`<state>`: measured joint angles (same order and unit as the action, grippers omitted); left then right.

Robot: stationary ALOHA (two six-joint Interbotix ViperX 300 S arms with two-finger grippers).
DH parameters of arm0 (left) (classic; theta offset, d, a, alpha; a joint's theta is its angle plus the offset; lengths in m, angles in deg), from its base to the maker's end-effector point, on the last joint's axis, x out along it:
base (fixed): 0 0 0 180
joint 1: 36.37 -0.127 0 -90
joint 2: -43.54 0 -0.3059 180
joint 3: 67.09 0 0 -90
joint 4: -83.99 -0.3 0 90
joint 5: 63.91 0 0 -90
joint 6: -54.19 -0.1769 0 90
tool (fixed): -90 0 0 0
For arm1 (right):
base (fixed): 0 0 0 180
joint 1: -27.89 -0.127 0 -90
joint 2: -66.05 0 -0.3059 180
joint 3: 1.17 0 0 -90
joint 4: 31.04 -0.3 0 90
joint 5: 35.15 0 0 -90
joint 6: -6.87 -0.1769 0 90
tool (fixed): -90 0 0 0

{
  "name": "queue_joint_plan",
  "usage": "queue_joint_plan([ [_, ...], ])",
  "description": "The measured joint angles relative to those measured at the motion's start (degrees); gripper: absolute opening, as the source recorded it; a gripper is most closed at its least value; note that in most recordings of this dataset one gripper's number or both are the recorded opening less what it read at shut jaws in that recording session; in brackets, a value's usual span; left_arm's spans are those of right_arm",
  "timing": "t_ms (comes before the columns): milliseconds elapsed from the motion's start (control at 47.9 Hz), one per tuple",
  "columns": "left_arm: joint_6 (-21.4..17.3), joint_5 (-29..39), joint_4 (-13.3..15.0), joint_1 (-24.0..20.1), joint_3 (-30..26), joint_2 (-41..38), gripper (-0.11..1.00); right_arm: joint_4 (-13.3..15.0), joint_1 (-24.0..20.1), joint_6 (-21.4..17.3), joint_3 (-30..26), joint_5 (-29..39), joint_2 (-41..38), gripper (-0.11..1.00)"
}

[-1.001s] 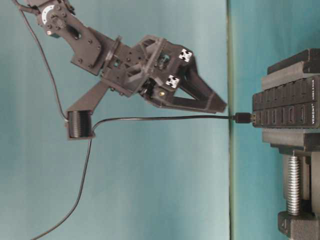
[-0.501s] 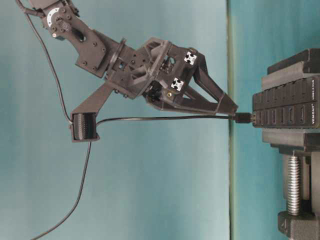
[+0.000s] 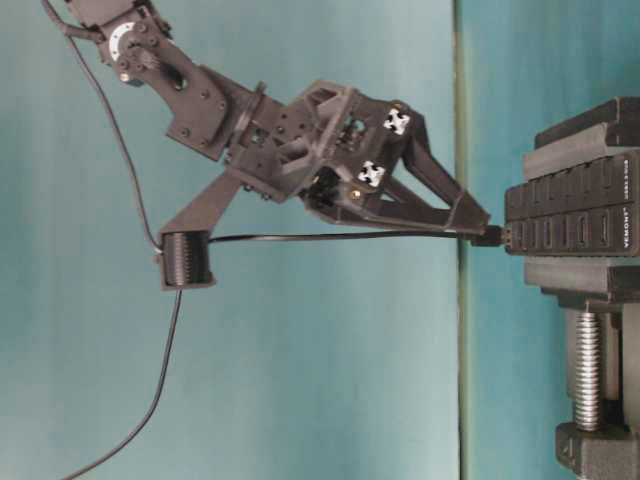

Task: Insert the USB into the second port from the front of the fixed hub.
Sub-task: 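Open and lower the right gripper around the black USB plug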

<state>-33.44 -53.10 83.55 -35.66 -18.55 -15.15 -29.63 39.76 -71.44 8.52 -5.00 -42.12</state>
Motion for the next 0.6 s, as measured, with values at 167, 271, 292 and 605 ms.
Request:
queue_joint_plan([
  [167, 0.0, 0.0, -0.1, 0.0, -0.1, 0.0, 0.00, 0.0, 0.1, 0.0, 0.0, -1.6, -1.0, 0.86],
  [271, 0.0, 0.0, 0.0, 0.0, 0.0, 0.0, 0.00, 0.0, 0.2, 0.0, -0.2, -2.1, -1.4, 0.86],
  [292, 0.0, 0.0, 0.0, 0.0, 0.0, 0.0, 0.00, 0.0, 0.2, 0.0, -0.2, -2.2, -1.6, 0.86],
  [605, 0.0, 0.0, 0.0, 0.0, -0.1, 0.0, 0.00, 0.0, 0.3, 0.0, -0.2, -2.4, -1.9, 0.86],
])
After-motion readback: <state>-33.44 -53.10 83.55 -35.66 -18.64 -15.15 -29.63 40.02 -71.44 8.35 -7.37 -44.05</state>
